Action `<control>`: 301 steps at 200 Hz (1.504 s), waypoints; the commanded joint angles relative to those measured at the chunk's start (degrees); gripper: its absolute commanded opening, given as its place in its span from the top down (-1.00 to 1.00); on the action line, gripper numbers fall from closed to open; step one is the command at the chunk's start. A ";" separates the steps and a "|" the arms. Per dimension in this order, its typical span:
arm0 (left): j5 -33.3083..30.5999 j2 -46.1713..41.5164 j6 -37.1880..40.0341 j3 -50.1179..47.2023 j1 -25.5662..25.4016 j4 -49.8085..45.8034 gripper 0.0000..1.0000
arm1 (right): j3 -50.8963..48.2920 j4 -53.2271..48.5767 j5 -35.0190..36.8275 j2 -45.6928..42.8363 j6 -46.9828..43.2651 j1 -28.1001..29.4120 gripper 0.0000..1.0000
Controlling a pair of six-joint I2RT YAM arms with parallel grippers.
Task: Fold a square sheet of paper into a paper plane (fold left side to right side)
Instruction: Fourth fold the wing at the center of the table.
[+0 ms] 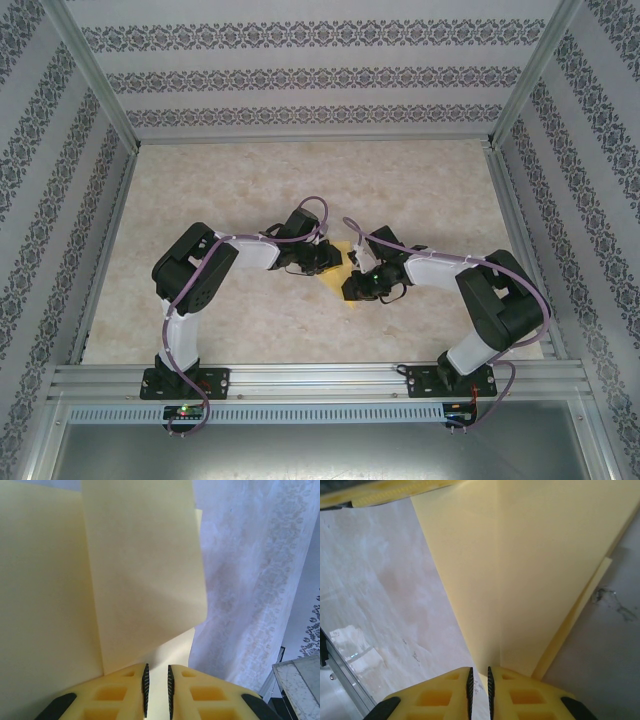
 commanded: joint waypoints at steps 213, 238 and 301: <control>-2.79 2.75 1.50 -0.78 -0.20 -5.42 0.57 | -2.64 -10.74 3.18 -2.96 -1.00 2.26 0.69; -2.79 2.75 1.50 -0.76 -0.20 -5.57 0.57 | -2.53 -12.49 4.42 -3.41 -1.21 2.24 0.70; -2.75 2.57 1.58 -0.63 -0.21 -5.69 0.57 | -2.57 -9.04 -0.56 -11.34 1.44 -0.09 0.66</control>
